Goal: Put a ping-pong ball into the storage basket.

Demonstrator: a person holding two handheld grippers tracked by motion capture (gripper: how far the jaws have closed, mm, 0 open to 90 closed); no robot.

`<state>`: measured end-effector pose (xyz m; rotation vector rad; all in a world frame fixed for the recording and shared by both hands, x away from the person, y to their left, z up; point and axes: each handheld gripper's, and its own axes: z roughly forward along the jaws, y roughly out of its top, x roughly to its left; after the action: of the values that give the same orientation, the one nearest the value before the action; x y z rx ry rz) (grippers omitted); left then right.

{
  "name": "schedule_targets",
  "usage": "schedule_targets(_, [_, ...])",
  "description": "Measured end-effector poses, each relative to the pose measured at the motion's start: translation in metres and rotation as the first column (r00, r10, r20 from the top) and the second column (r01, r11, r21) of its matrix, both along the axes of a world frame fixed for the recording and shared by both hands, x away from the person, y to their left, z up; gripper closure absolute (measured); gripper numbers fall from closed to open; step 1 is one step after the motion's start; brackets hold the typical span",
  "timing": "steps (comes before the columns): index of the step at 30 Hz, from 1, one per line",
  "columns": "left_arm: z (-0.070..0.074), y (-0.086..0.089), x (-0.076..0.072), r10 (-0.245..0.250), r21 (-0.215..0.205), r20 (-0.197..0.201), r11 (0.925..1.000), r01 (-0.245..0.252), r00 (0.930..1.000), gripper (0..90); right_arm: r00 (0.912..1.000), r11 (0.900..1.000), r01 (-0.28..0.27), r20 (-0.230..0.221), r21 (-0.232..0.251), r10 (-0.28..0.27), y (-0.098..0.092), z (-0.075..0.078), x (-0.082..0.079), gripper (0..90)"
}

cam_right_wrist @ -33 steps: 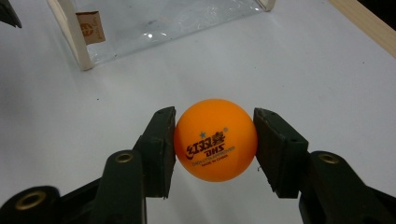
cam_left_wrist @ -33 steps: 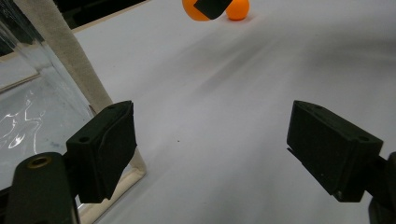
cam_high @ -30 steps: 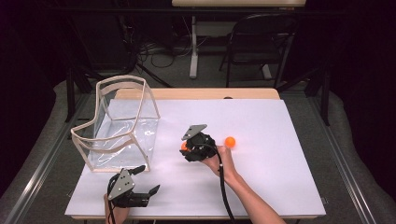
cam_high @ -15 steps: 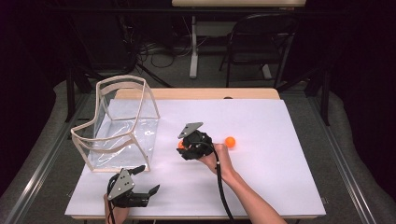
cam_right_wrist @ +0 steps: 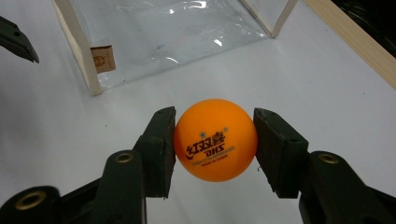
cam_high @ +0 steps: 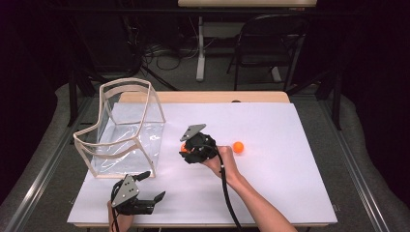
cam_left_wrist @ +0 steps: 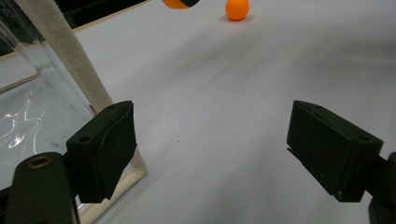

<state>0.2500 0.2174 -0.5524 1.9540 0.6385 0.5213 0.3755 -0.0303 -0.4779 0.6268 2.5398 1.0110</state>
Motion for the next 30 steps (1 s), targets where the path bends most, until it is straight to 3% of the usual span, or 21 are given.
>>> schedule_targets(30, [0.000,0.000,0.000,-0.002,-0.003,0.000,1.0000,0.002,1.0000,15.7,0.9995,1.000,-0.027,0.018,0.001,0.027,0.014,0.016,0.009,50.6])
